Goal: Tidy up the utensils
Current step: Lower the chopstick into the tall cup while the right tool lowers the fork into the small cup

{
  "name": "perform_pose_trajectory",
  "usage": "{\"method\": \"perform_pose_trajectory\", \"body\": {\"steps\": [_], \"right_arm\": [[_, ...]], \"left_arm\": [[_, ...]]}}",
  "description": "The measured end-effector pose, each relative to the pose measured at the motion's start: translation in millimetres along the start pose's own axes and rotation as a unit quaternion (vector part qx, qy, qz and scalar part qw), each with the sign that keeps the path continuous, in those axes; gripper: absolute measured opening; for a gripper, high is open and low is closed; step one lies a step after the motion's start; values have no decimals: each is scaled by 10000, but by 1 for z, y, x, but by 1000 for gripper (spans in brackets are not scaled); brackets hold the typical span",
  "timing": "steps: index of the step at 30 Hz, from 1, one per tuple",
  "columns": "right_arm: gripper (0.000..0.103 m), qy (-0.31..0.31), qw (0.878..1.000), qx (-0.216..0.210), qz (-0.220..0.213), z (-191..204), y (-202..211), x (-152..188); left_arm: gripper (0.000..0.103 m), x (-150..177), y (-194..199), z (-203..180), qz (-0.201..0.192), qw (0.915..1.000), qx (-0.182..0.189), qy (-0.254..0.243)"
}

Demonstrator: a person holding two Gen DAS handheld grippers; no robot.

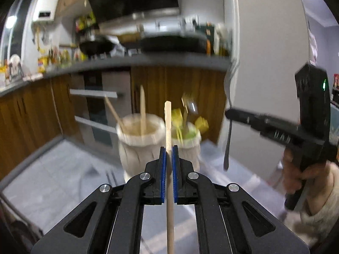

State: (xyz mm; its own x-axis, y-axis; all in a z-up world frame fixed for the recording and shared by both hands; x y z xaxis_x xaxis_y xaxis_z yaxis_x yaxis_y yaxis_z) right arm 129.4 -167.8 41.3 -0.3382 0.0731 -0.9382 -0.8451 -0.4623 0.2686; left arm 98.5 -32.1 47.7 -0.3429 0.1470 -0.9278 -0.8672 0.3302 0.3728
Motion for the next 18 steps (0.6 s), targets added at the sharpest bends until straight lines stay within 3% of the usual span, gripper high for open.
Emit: {"method": "perform_pose_trajectory", "body": {"steps": [5,10,15,18], "right_arm": [[5,-89,9987,206,-455,-9,-20,-31],[5,-93,9967,369,-722,-16,-36,-42],[5,-151,9967,422,-673,-23,-56,-37],[5,-124,9979,381,-515,-24,-65,-24]], "left_arm": [[6,-58,-23,19,-829,9954,70,479],[6,-89,-47,29,-1458,9863,36,772],[6,-105,-70,36,-1730,9807,-277,862],[6,-102,-88,40,-1689,9810,-423,857]]}}
Point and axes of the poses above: each gripper's, at about its wrist camera, not at the fingertips, and y roughly against the way its jaws point, z to its left, x to its underside, the point moved 7 cm from there along -y, roughly the way its jaws point, and after that the axes turned 5 degrees about -x, right-handed, at the moved point
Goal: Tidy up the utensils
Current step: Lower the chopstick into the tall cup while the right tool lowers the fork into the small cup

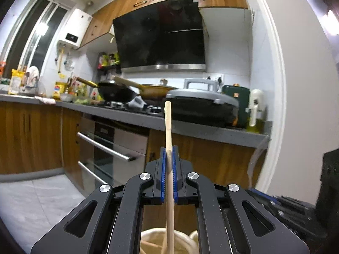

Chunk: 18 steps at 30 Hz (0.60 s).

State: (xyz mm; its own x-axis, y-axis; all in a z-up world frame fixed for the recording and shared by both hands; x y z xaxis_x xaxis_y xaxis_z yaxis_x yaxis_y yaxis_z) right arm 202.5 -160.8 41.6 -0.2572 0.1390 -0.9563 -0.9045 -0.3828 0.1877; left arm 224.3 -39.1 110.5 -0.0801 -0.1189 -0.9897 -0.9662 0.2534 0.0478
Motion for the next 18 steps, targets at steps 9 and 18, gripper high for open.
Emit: {"method": "perform_pose_trajectory", "body": {"steps": [9,18], "right_arm": [[5,130,9986,-217,465,4,-13,40],[5,193,9960,-141,861,1,-15,65]], "left_arm": [[6,43,13,15,364,9993,-25,-53],[6,80,43,14,839,9954,-53,-466]]}}
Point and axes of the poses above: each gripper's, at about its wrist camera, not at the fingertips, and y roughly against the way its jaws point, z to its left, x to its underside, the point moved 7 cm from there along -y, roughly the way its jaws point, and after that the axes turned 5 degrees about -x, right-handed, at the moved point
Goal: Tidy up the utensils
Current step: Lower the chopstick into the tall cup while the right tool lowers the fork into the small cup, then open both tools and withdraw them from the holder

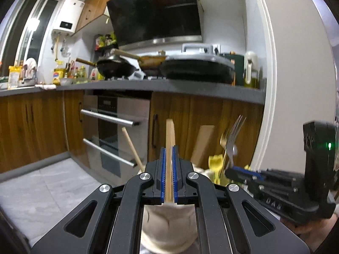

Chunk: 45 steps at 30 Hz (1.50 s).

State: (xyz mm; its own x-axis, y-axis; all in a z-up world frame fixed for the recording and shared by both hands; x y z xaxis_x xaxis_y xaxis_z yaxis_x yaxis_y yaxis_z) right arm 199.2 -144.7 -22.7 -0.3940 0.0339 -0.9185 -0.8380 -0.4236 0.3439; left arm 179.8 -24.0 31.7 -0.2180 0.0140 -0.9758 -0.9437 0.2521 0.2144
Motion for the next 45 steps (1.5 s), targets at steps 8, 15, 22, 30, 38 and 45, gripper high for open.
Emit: {"method": "perform_pose_trajectory", "body": {"steps": [8,15,22,30,38,45], "right_arm": [[9,8,9999,94,137,1,0,6],[17,181,9995,247,-34,5,37,12],[30,501,9982,289,158,14,64,41],[74,728,9969,280,40,19,79,51],[90,743,9963,422,-37,14,87,60],[97,668,9961,494,-305,6,96,63]], "left_arm": [[7,15,9,3,273,9996,-7,-17],[7,29,35,2,453,9989,38,-66],[29,69,55,-3,813,9963,-114,-264],[67,90,74,-8,763,9960,-264,-370],[88,90,87,-2,570,9964,-506,-374],[95,87,98,6,378,9971,-618,-219]]}}
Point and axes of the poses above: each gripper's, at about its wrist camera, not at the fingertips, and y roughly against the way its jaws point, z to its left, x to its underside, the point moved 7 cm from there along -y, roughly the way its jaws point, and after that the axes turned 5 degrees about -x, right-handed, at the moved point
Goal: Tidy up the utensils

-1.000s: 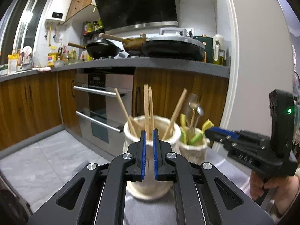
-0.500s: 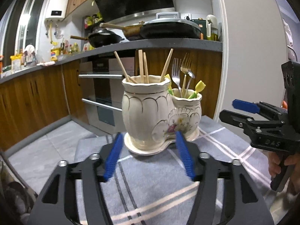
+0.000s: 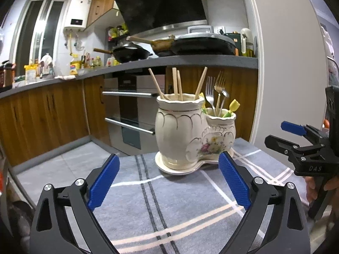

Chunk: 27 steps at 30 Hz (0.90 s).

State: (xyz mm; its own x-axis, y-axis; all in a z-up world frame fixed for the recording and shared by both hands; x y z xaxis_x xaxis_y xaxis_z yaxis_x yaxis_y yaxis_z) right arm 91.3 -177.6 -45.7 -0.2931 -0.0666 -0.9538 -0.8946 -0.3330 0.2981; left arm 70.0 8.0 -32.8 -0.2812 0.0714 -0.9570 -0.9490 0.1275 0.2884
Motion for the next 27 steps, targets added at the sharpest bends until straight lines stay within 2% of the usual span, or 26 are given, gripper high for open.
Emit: {"method": "perform_pose_trajectory", "body": {"steps": [11,27], "right_arm": [[97,43,9997,6,-254,2,9,-3],[97,1,9997,22,-239,1,10,-3]], "left_arm": [[97,-3,7,0,-177,9998,-102,-71],[98,-4,9,8,-156,9994,-312,1]]}}
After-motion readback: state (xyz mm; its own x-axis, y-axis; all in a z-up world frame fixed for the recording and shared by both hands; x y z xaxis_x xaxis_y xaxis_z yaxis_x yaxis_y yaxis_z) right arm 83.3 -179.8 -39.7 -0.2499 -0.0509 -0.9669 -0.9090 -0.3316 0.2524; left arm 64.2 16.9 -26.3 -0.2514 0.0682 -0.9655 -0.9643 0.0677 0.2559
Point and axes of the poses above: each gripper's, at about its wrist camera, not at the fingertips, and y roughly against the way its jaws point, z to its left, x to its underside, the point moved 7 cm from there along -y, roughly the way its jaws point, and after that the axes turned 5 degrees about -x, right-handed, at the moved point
